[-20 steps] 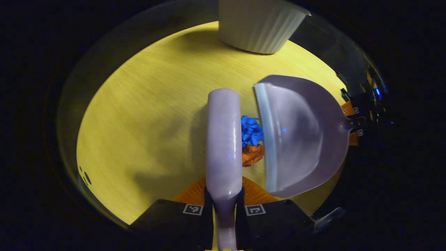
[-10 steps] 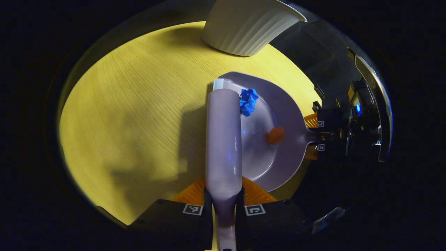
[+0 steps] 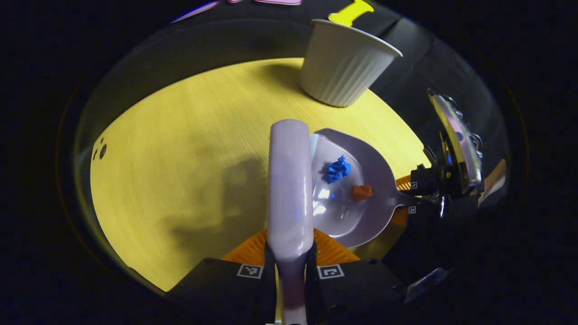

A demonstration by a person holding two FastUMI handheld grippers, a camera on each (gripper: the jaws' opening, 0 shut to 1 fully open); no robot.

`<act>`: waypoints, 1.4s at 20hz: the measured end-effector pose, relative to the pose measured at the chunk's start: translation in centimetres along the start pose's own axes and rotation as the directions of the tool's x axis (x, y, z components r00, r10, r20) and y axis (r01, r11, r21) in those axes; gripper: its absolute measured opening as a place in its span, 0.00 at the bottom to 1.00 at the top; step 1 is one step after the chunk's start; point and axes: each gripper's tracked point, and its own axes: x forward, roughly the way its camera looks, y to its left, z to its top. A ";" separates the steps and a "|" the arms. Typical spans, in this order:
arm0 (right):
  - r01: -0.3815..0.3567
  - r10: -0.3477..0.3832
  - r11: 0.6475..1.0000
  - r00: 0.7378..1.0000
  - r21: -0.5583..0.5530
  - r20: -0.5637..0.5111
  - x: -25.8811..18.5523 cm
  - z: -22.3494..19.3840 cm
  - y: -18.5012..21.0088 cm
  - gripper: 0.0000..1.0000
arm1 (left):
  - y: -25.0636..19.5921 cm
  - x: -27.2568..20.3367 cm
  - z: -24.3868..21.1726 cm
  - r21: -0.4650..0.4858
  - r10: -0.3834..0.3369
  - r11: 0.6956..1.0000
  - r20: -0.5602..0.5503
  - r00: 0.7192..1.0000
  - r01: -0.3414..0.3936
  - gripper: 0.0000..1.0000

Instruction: Pick up the small broom and dustpan from the desktop, sweep the trash into the dustpan with the broom, and then empty the trash into the garbage bin.

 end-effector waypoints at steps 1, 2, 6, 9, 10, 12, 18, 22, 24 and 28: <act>0.005 -0.005 1.000 1.000 0.006 0.003 -0.3 0.0 -0.2 0.35 | 0.2 -0.6 -0.6 -0.022 0.016 1.000 0.017 1.000 -0.016 0.28; 0.012 -0.012 1.000 1.000 0.006 0.006 -1.0 0.2 -0.3 0.35 | 0.6 -1.4 -1.4 -0.041 0.035 0.999 0.034 0.999 -0.034 0.29; 0.050 -0.050 0.999 0.999 0.005 0.012 -2.8 0.4 -0.5 0.35 | 2.5 -4.3 -4.5 -0.109 0.083 0.991 0.084 0.993 -0.074 0.29; 0.046 -0.046 0.998 0.999 0.048 0.001 -5.3 0.3 -1.2 0.35 | 2.6 -4.9 -7.3 -0.131 0.123 0.985 0.106 0.987 -0.108 0.29; 0.048 -0.048 0.997 0.999 0.062 0.004 -6.2 0.5 -1.4 0.35 | 2.0 -5.0 -8.3 -0.146 0.119 0.984 0.113 0.987 -0.102 0.30; 0.056 -0.058 0.995 0.998 0.083 0.019 -8.9 1.1 -2.2 0.35 | 0.7 -5.1 -9.9 -0.175 0.098 0.982 0.126 0.987 -0.075 0.30; 0.052 -0.061 0.990 0.996 0.134 0.065 -19.6 5.3 -4.7 0.35 | -1.5 -4.8 -16.1 -0.241 0.068 0.970 0.114 0.991 -0.039 0.31; 0.061 -0.078 0.980 0.994 0.192 0.083 -24.2 8.4 -7.9 0.31 | -0.9 -5.4 -18.2 -0.289 0.084 0.956 0.121 0.989 -0.046 0.30; 0.063 -0.086 0.972 0.992 0.224 0.094 -25.1 10.3 -10.2 0.35 | -0.6 -5.7 -18.7 -0.326 0.090 0.944 0.127 0.988 -0.044 0.29; 0.074 -0.109 0.948 0.989 0.310 0.100 -24.4 12.9 -15.3 0.35 | -0.8 -5.8 -20.1 -0.403 0.097 0.914 0.131 0.987 -0.036 0.30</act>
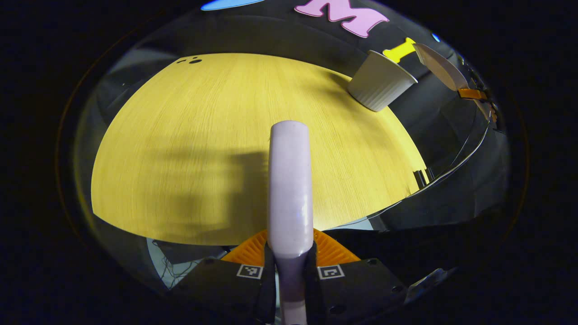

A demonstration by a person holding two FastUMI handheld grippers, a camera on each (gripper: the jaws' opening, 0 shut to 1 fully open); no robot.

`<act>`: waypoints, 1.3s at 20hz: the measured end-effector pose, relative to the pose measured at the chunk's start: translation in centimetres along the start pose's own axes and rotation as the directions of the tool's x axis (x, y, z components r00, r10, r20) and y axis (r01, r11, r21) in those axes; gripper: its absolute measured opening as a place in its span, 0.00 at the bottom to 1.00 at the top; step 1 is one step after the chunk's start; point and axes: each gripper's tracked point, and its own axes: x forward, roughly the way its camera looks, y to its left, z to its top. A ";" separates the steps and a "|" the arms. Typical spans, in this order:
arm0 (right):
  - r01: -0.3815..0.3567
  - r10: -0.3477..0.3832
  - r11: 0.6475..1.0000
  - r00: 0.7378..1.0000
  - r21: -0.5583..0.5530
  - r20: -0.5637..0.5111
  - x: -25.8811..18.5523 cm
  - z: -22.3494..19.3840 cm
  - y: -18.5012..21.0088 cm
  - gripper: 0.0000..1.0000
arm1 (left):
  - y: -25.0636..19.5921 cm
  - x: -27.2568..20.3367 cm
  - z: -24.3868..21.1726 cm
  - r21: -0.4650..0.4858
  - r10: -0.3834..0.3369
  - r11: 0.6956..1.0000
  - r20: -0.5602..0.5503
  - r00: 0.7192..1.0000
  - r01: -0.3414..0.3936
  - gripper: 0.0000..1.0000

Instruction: Pick up the small broom and dustpan from the desktop, sweep the trash into the dustpan with the broom, and then empty the trash into the garbage bin.

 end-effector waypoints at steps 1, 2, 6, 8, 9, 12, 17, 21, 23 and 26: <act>0.026 -0.026 1.000 1.000 -0.003 0.001 0.7 0.8 -1.5 0.35 | 0.1 -0.1 -0.1 -0.008 0.004 1.000 0.000 1.000 -0.004 0.28; 0.053 -0.053 0.999 0.999 -0.006 -0.002 1.5 1.4 -2.8 0.35 | 0.2 -0.3 -0.3 -0.018 0.008 1.000 0.001 1.000 -0.008 0.29; 0.114 -0.113 0.993 0.993 0.030 -0.030 4.9 3.3 -7.0 0.35 | 0.8 -1.0 -0.1 -0.057 0.025 0.998 -0.006 1.000 -0.025 0.28; 0.139 -0.138 0.989 0.990 0.056 -0.020 6.1 4.6 -8.8 0.35 | 1.3 -1.2 0.8 -0.060 0.038 0.997 0.001 0.999 -0.038 0.29; 0.150 -0.149 0.986 0.989 0.069 -0.017 6.8 5.1 -9.7 0.35 | 1.5 -1.3 1.4 -0.061 0.045 0.997 0.006 0.999 -0.045 0.31; 0.216 -0.215 0.974 0.976 0.073 -0.023 9.0 6.0 -12.6 0.30 | 2.0 -1.3 3.1 -0.068 0.052 0.996 0.022 0.998 -0.050 0.28; 0.342 -0.342 0.940 0.940 0.010 0.006 11.1 6.8 -15.1 0.35 | 1.6 -0.9 5.7 -0.152 0.034 0.988 0.048 0.998 -0.026 0.30; 0.456 -0.452 0.877 0.890 -0.152 0.063 12.2 7.4 -16.5 0.35 | 1.7 -0.5 6.3 -0.189 0.039 0.982 0.043 0.998 -0.031 0.30; 0.509 -0.500 0.835 0.861 -0.209 0.095 12.3 7.6 -17.1 0.35 | 2.2 -0.4 6.5 -0.177 0.055 0.983 0.035 0.998 -0.048 0.30; 0.555 -0.538 0.793 0.831 -0.250 0.139 12.3 7.7 -17.7 0.35 | 2.3 -0.5 7.3 -0.186 0.057 0.981 0.036 0.998 -0.049 0.31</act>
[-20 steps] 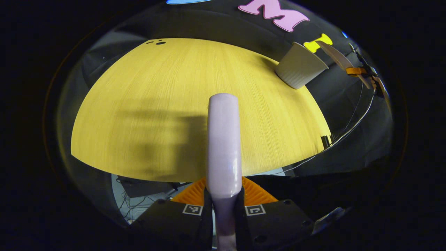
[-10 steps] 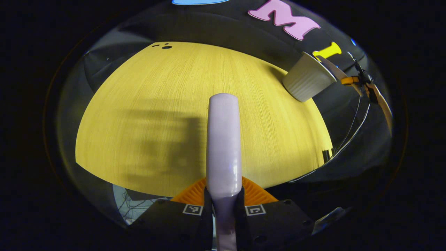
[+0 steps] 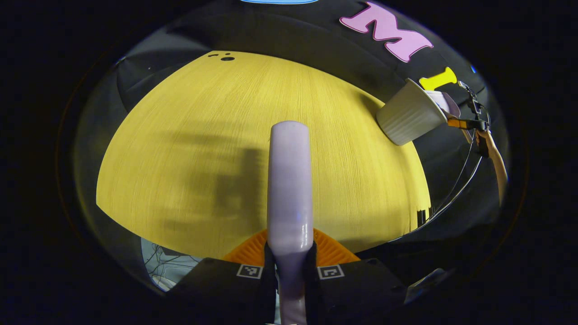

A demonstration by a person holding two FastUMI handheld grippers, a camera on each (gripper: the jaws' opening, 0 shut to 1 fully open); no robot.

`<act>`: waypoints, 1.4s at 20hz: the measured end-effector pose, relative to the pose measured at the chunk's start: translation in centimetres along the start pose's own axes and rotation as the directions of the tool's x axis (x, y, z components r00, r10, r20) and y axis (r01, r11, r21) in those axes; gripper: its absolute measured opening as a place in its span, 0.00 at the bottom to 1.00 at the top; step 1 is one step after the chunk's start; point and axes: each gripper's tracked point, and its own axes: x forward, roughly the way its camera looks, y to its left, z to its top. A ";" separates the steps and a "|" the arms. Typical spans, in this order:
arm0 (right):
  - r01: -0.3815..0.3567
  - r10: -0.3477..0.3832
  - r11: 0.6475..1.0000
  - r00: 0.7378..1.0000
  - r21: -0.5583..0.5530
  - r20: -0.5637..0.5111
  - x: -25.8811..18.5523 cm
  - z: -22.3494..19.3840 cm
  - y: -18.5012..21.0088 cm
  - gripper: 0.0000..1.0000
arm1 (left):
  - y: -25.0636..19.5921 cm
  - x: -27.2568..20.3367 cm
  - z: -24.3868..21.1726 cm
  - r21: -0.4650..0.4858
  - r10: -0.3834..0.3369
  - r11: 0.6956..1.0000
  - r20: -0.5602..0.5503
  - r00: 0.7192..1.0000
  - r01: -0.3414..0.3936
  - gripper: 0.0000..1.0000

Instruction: Pick up the small broom and dustpan from the desktop, sweep the trash into the dustpan with the broom, and then empty the trash into the garbage bin.

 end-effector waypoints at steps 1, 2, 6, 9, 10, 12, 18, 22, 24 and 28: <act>0.026 -0.026 0.999 1.000 -0.032 0.009 0.2 -0.1 -0.1 0.39 | 0.0 0.2 0.1 -0.008 0.000 1.000 0.001 1.000 0.000 0.30; 0.059 -0.057 0.995 0.998 -0.074 0.026 0.2 0.0 -0.3 0.35 | 0.0 0.3 0.3 -0.016 0.002 1.000 0.001 1.000 -0.002 0.29; 0.193 -0.171 0.943 0.980 -0.270 0.105 0.6 0.7 -0.9 0.35 | -0.5 0.7 0.6 -0.018 0.007 1.000 0.008 1.000 -0.007 0.31; 0.268 -0.227 0.892 0.962 -0.364 0.153 0.6 1.4 -1.2 0.31 | -0.7 0.9 0.5 -0.016 0.010 1.000 0.000 1.000 -0.010 0.29; 0.289 -0.241 0.878 0.956 -0.383 0.167 0.6 1.6 -1.3 0.31 | -0.7 1.0 0.3 -0.019 0.012 1.000 -0.005 1.000 -0.012 0.30; 0.322 -0.266 0.850 0.945 -0.416 0.189 0.6 1.8 -1.5 0.35 | -0.8 1.1 0.1 -0.025 0.013 1.000 -0.011 1.000 -0.013 0.30; 0.444 -0.332 0.718 0.895 -0.536 0.297 0.6 3.2 -2.2 0.39 | -0.8 1.3 0.1 -0.035 0.023 0.999 -0.013 1.000 -0.024 0.29; 0.478 -0.352 0.664 0.878 -0.575 0.324 0.3 3.1 -2.3 0.35 | -0.7 1.4 0.0 -0.048 0.027 0.998 -0.014 1.000 -0.027 0.30; 0.485 -0.351 0.643 0.874 -0.592 0.336 0.2 3.1 -2.4 0.35 | -0.7 1.5 0.0 -0.050 0.030 0.998 -0.018 0.999 -0.031 0.31; 0.504 -0.339 0.573 0.864 -0.646 0.373 0.1 3.7 -1.9 0.35 | -1.1 1.6 0.1 -0.046 0.031 0.998 -0.019 0.999 -0.031 0.29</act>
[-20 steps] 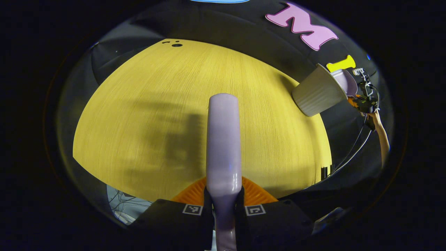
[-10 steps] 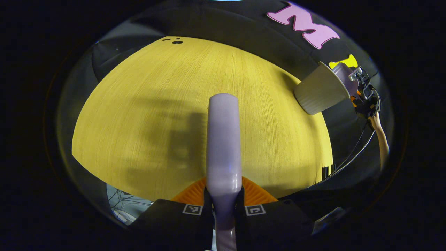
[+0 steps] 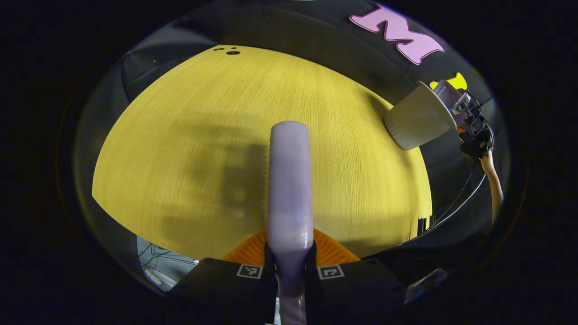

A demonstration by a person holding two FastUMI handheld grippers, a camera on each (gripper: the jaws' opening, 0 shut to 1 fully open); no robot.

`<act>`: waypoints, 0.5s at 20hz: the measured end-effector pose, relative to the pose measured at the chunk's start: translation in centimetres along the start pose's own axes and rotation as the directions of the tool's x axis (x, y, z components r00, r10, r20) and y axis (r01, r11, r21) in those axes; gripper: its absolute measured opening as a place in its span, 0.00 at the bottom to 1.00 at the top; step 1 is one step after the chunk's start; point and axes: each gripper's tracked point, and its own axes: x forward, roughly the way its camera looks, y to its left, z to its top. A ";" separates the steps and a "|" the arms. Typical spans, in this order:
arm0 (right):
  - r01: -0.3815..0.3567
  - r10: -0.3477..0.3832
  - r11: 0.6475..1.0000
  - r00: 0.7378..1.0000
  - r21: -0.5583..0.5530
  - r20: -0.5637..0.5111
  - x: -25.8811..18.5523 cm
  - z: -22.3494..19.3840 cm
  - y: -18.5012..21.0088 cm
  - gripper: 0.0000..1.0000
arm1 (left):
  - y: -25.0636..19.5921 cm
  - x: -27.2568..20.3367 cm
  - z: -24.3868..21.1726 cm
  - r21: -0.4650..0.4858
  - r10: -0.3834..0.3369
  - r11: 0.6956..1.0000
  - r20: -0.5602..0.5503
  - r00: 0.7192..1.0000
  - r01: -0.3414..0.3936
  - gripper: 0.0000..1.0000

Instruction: Pick up the small broom and dustpan from the desktop, sweep the trash into the dustpan with the broom, and then empty the trash into the garbage bin.

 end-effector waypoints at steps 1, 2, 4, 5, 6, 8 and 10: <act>0.000 0.000 1.000 1.000 -0.024 0.010 0.1 0.1 -0.1 0.34 | -0.2 0.1 0.1 0.002 -0.001 1.000 0.002 1.000 0.001 0.30; -0.001 0.002 0.999 1.000 -0.044 0.021 0.0 0.2 -0.1 0.35 | -0.3 0.2 0.2 0.001 -0.003 1.000 0.004 1.000 0.003 0.31; -0.006 0.008 0.997 0.999 -0.076 0.035 0.2 0.2 -0.2 0.35 | -0.4 0.2 0.4 0.001 -0.005 1.000 0.006 1.000 0.005 0.28; -0.009 0.013 0.996 0.999 -0.087 0.038 0.2 0.3 -0.2 0.35 | -0.5 0.3 0.3 0.003 -0.005 1.000 0.008 1.000 0.004 0.31; -0.013 0.016 0.996 0.999 -0.092 0.038 0.2 0.3 -0.2 0.35 | -0.5 0.4 0.4 0.004 -0.002 1.000 0.008 1.000 0.002 0.31; -0.027 0.029 0.997 0.999 -0.075 0.032 0.5 0.3 -0.4 0.38 | -0.3 0.4 0.6 -0.004 0.004 1.000 0.018 1.000 -0.004 0.30; -0.058 0.059 0.998 0.998 -0.031 0.018 0.4 0.0 -0.2 0.35 | -0.3 0.2 0.8 -0.020 0.005 1.000 0.026 1.000 -0.005 0.28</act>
